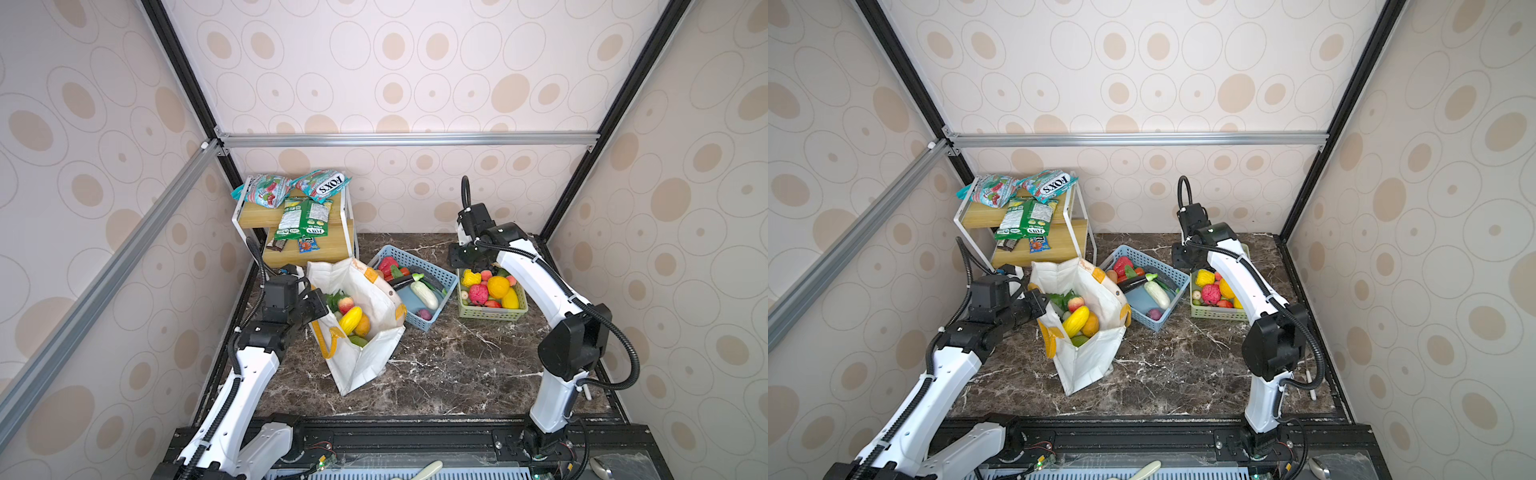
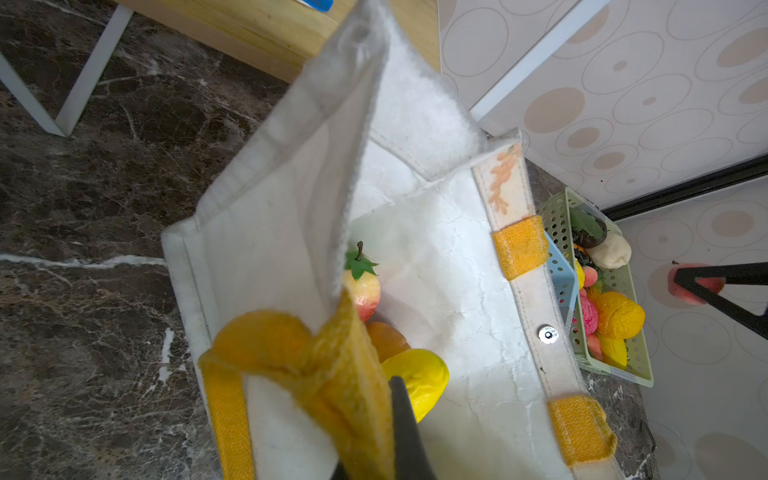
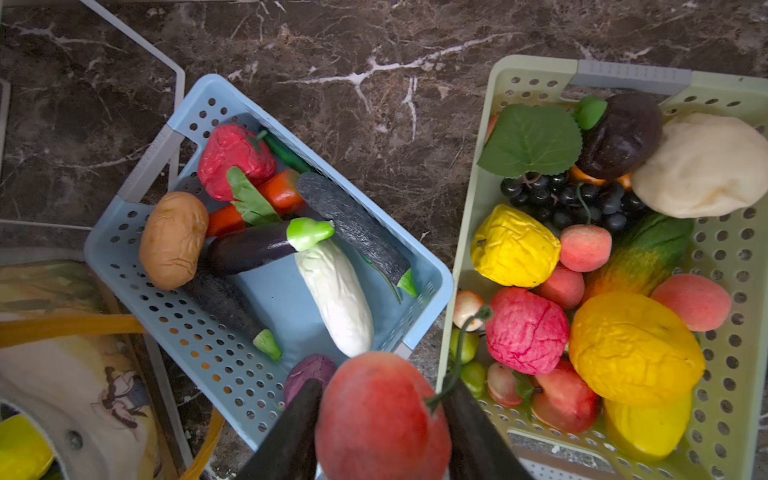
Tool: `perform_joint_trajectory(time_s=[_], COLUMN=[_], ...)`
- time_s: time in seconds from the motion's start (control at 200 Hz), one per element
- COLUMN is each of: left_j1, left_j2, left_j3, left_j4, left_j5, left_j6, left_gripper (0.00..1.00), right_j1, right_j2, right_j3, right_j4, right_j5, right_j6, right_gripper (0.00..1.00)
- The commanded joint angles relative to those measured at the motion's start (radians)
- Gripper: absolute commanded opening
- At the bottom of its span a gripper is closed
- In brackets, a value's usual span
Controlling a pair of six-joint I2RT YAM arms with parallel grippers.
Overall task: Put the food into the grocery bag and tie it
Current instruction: 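Carry the peach over the tote bag opening with the right gripper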
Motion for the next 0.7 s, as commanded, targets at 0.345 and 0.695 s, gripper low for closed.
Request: perform_joint_trajectory(time_s=[0.345, 0.695], left_j1=[0.007, 0.007], left_j2=[-0.020, -0.017], left_j3=[0.016, 0.016], left_j4=[0.067, 0.068], left_j5=[0.009, 0.013], left_j6=[0.001, 0.004], left_gripper=[0.00, 0.00], right_j1=[0.100, 0.203], right_j2=[-0.032, -0.028], right_j3=[0.103, 0.146], right_j4=[-0.059, -0.066], right_j5=[0.005, 0.013], right_j6=[0.010, 0.026], right_gripper=[0.48, 0.48])
